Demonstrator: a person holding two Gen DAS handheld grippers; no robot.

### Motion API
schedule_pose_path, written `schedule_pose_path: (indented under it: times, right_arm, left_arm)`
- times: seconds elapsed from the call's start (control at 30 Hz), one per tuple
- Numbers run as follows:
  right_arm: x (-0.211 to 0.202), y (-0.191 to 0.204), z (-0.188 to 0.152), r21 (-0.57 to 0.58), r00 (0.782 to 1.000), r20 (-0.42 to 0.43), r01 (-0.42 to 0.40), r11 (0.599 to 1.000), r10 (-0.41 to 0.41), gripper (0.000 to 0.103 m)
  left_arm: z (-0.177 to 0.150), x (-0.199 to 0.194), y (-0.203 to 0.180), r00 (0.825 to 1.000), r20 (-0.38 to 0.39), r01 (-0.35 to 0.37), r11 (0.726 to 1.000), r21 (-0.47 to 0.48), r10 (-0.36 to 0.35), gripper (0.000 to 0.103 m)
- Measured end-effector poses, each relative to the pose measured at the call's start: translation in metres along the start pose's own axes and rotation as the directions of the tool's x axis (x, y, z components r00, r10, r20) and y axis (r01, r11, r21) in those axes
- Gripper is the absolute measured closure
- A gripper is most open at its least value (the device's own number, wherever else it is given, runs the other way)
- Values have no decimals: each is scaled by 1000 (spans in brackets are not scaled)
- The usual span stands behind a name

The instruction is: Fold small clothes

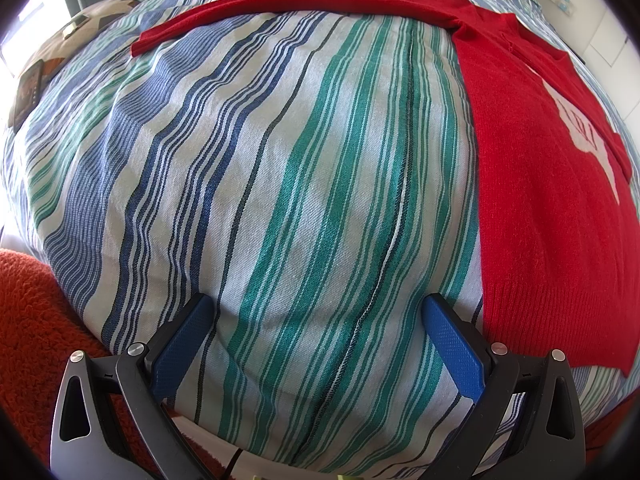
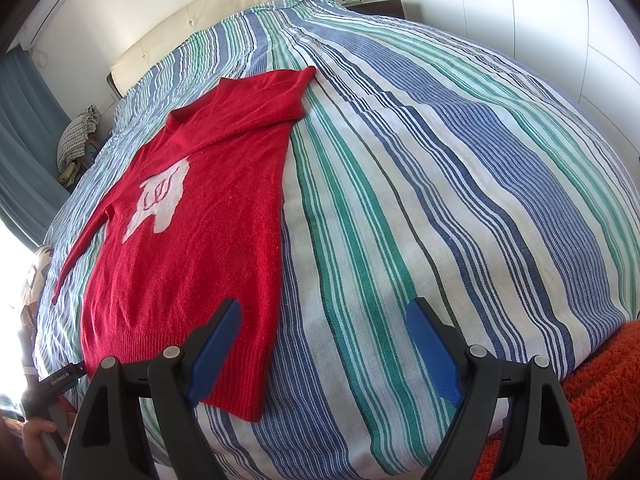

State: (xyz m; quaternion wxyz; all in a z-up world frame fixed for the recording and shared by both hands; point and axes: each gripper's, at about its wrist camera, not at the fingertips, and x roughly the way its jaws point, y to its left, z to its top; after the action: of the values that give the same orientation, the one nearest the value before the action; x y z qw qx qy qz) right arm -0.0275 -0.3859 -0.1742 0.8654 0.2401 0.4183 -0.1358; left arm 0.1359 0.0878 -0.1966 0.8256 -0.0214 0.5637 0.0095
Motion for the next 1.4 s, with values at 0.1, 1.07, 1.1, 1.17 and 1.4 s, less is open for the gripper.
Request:
schedule_pose_path:
  times: [0.1, 1.07, 1.1, 1.17, 1.4]
  right_arm:
    - [0, 0, 0, -1, 1000, 0, 0, 1000, 0, 19]
    - [0, 0, 0, 0, 1000, 1, -1, 1000, 1, 19]
    - [0, 0, 0, 0, 1000, 1, -1, 1000, 1, 19]
    - [0, -1, 1, 1, 1000, 1, 0, 1000, 0, 19]
    - [0, -1, 1, 2, 1000, 3, 0, 1000, 0, 19]
  left_arm:
    - [0, 0, 0, 1000, 0, 0, 1000, 0, 0, 0]
    - [0, 0, 0, 1000, 0, -1, 1000, 0, 1, 0]
    - [0, 0, 0, 1000, 0, -1, 1000, 1, 1, 0]
    - [0, 0, 0, 1000, 0, -1, 1000, 0, 1, 0]
    - [12, -14, 15, 994, -47, 95, 994, -62, -98, 1]
